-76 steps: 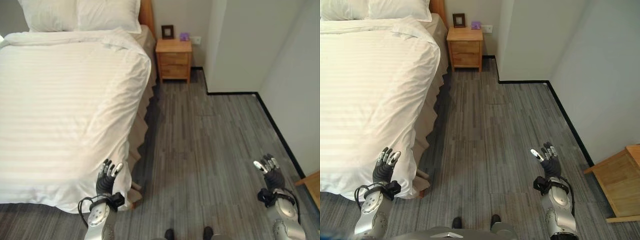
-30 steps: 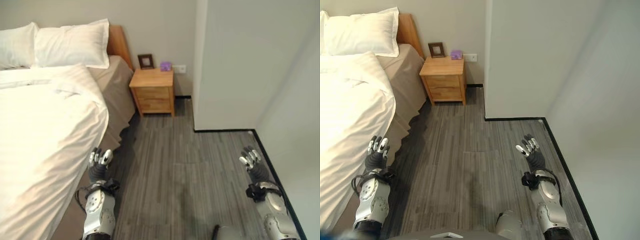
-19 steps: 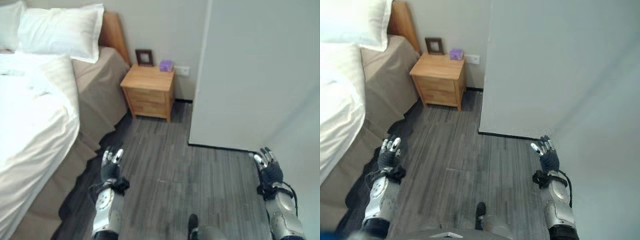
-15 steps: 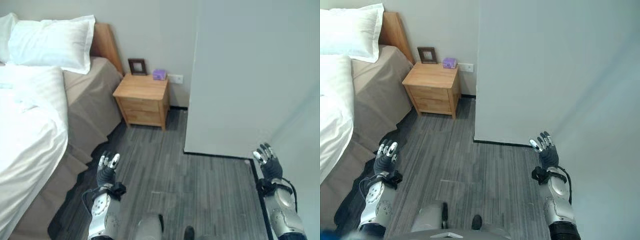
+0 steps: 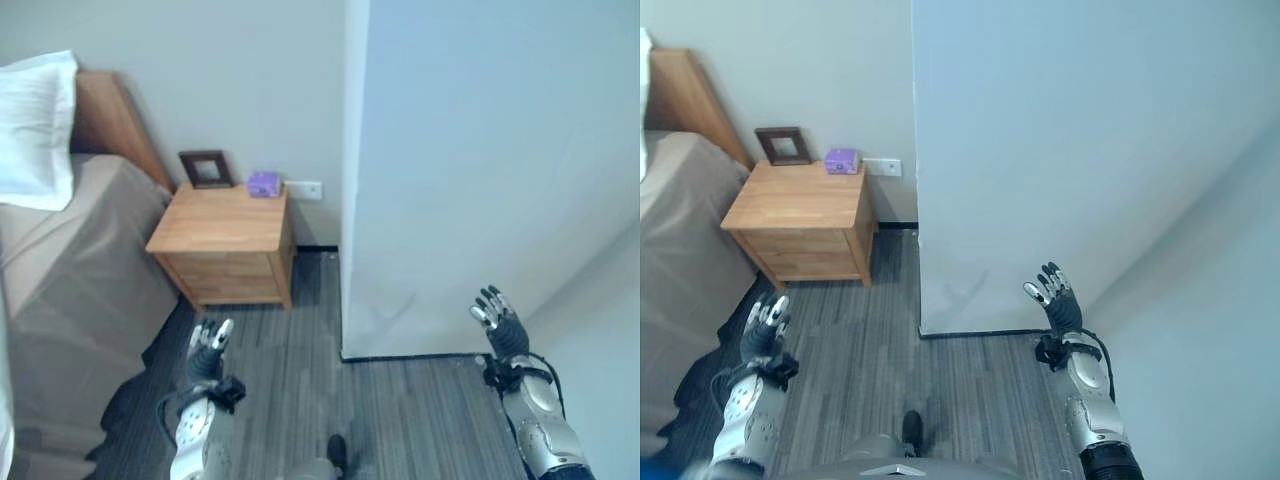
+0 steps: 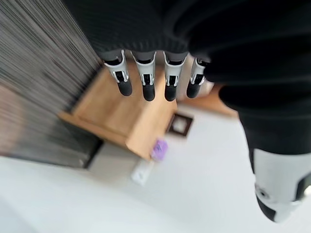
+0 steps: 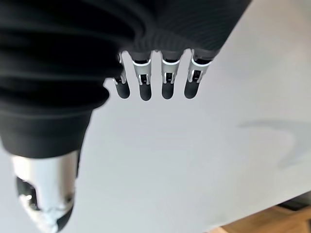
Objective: Making the bed.
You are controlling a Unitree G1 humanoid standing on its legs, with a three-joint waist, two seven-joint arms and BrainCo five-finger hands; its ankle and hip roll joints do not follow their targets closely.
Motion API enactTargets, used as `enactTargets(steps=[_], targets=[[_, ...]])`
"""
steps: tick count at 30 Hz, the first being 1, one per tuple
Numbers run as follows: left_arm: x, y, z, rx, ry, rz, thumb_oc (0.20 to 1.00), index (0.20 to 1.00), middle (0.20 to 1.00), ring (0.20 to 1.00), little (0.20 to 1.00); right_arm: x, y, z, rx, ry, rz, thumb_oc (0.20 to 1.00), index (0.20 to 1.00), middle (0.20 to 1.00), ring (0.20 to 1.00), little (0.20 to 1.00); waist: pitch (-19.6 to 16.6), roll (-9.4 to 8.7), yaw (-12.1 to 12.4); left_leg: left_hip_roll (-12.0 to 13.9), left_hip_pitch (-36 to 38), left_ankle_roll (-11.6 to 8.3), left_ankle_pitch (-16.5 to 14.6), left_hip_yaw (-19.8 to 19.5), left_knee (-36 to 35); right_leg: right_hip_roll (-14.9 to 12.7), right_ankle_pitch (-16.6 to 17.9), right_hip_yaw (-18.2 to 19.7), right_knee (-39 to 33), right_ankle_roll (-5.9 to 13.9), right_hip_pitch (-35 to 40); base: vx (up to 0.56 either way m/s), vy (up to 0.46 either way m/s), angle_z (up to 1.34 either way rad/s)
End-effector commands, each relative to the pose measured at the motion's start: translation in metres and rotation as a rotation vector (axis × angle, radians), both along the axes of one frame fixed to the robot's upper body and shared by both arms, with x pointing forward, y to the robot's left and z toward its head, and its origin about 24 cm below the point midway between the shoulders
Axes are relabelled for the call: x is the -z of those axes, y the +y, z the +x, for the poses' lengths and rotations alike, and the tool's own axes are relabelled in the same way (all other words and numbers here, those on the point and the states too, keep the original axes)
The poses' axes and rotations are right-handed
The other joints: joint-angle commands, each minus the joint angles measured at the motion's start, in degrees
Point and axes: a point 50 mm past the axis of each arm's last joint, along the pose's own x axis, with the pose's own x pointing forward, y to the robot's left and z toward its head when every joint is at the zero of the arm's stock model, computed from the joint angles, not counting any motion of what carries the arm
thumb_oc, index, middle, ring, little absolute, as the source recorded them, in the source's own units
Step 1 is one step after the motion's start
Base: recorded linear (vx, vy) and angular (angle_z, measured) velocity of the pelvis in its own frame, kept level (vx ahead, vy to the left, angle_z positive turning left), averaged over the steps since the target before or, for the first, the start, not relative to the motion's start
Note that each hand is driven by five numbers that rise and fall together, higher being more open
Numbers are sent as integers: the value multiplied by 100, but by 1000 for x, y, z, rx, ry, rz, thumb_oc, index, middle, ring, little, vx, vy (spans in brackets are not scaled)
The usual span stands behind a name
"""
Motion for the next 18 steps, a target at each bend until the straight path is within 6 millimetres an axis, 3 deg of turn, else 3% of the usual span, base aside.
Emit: enactTargets(steps=[1,2,3,4,5,7,8,9,10,12,13,16,17,18], targets=[[-31,9,13,28,-134,80,1000,1000,1000,1000,1000,-22,-19,9,53,-111,-63,1000,1000,1000,1000,1000,76,-134,-156,274,124,-367,-356,-424,482,56,1845,923,-3212,208,411,339,-98,108],[-31,9,14,28,-135,80,1000,1000,1000,1000,1000,-22,-19,10,53,-111,-63,1000,1000,1000,1000,1000,81,-132,-164,276,121,-368,-348,-434,483,56,1870,911,-3248,207,428,364,-99,107],[-31,5,19,45,-132,94,1000,1000,1000,1000,1000,-21,-28,6,91,-105,-81,1000,1000,1000,1000,1000,76,-179,-356,181,174,-330,-488,-735,504,217,1886,1629,-3698,285,328,265,-105,170],[-30,-2,19,76,-127,108,1000,1000,1000,1000,1000,-18,-34,-5,112,-84,-91,1000,1000,1000,1000,1000,18,-313,-369,93,199,-332,-545,-901,524,242,1972,1870,-3765,324,468,335,-131,210],[-26,-3,17,74,-116,90,1000,1000,1000,1000,1000,-17,-32,-6,105,-84,-83,1000,1000,1000,1000,1000,-60,-305,-319,106,214,-315,-611,-943,512,140,1943,1690,-3788,338,553,188,-103,198],[-21,-3,15,54,-104,57,1000,1000,1000,1000,1000,-15,-32,-7,106,-77,-80,1000,1000,1000,1000,1000,-78,-300,-342,103,223,-300,-578,-966,454,171,1991,1727,-3635,339,513,107,-83,67],[-21,-4,16,72,-113,44,1000,1000,1000,1000,1000,-15,-36,-12,107,-75,-95,1000,1000,1000,1000,1000,-16,-245,-432,90,160,-316,-451,-1337,449,446,1852,2220,-3118,301,382,97,-118,35],[-21,-4,16,72,-114,44,1000,1000,1000,1000,1000,-15,-36,-12,107,-76,-95,1000,1000,1000,1000,1000,-32,-247,-438,89,132,-322,-431,-1341,445,446,1864,2217,-3111,300,351,25,-208,93],[-24,-9,22,117,-116,77,1000,1000,1000,1000,1000,-16,-42,-16,113,-71,-125,1000,1000,1000,1000,1000,29,-224,-516,-6,-33,-463,-305,-2006,532,869,1743,3128,-2719,282,424,-57,-182,127],[-27,-12,24,129,-125,81,1000,1000,1000,1000,1000,-18,-43,-15,109,-81,-133,1000,1000,1000,1000,1000,45,-241,-523,-69,-133,-537,-261,-2304,620,872,1660,3126,-2677,228,533,-77,-179,194],[-28,-15,22,132,-147,55,1000,1000,1000,1000,1000,-26,-45,-15,99,-107,-156,1000,1000,1000,1000,1000,28,-237,-347,-158,-301,-632,-54,-2733,602,882,1264,3033,-2941,44,770,-141,-201,222],[-25,-13,14,106,-151,10,1000,1000,1000,1000,1000,-37,-51,-8,95,-154,-173,1000,1000,1000,1000,1000,139,-282,-129,-223,-762,-877,391,-3109,559,789,1303,2448,-3677,-113,1035,-265,-241,163],[-24,-13,14,104,-147,15,1000,1000,1000,1000,1000,-45,-54,-6,89,-183,-200,1000,1000,1000,1000,1000,275,-319,-159,-197,-1045,-841,329,-2609,836,672,1373,2158,-3622,-103,967,-391,-135,170],[-25,-14,15,115,-146,17,1000,1000,1000,1000,1000,-50,-54,-3,84,-198,-216,1000,1000,1000,1000,1000,323,-387,-243,-99,-1188,-685,92,-1872,1212,563,1431,1932,-3609,-79,878,-297,-66,157]])
